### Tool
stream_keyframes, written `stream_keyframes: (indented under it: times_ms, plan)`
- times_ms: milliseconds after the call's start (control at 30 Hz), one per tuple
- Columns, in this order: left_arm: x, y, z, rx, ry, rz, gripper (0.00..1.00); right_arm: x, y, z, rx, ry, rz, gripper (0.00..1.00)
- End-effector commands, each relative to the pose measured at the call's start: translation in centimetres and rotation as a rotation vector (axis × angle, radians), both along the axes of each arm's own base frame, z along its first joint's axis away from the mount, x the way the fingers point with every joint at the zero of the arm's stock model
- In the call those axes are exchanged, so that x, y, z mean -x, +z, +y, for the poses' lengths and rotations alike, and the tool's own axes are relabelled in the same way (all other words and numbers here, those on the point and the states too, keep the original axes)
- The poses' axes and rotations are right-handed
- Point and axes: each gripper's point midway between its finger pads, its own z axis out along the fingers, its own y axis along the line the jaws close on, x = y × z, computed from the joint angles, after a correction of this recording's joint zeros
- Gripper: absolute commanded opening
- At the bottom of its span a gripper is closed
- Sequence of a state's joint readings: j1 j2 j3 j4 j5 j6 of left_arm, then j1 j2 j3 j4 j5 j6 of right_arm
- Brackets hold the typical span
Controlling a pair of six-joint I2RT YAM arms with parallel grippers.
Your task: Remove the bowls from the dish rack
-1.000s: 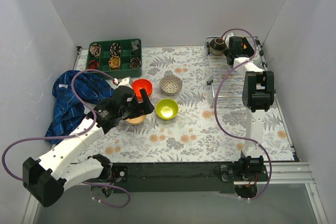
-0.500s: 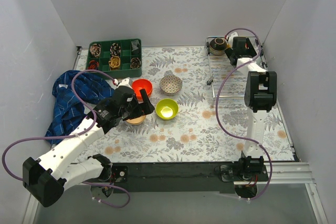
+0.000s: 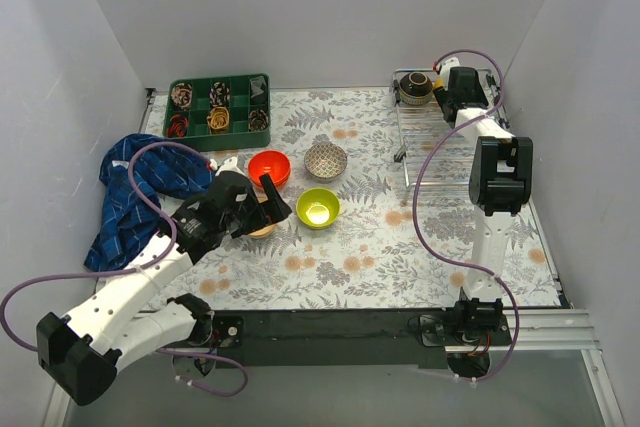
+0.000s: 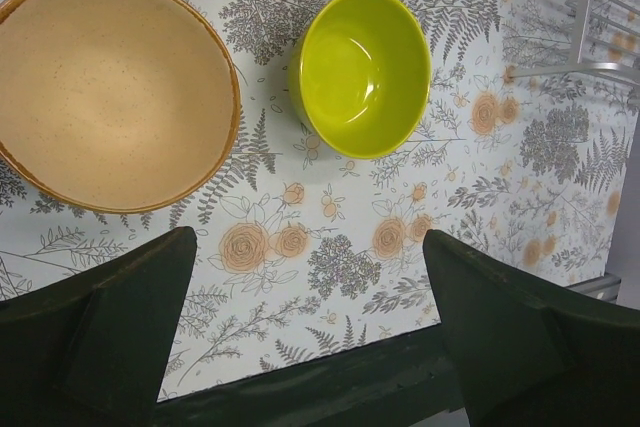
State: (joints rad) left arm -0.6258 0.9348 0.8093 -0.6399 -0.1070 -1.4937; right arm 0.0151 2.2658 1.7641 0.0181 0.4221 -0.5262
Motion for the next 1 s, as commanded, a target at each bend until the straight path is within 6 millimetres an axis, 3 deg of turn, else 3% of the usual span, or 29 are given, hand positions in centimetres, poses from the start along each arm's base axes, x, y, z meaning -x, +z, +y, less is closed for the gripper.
stream_keyframes:
  times_ms: [0,167,233,533,967]
  plan:
    - [0.4,0.2,0.2,0.016,0.013,0.003,0.98,2.2,-2.7,0.4,-0.037,-0.002,0.117,0.76]
    - [0.6,-0.2,0.2,0.019,0.015,0.019,0.98,2.2,-4.2,0.2,-0.019,0.001,0.149,0.83]
    - [0.7,-0.4,0.1,0.018,0.014,0.027,0.98,2.2,-5.0,0.3,-0.007,0.012,0.171,0.90]
    - [0.5,-0.8,-0.1,-0.005,0.000,0.045,0.98,2.1,-6.9,-0.6,0.082,-0.001,0.225,0.99]
    - [-0.4,-1.1,-0.9,-0.038,-0.039,0.055,0.98,3.3,-9.8,-1.3,0.276,-0.022,0.350,0.98]
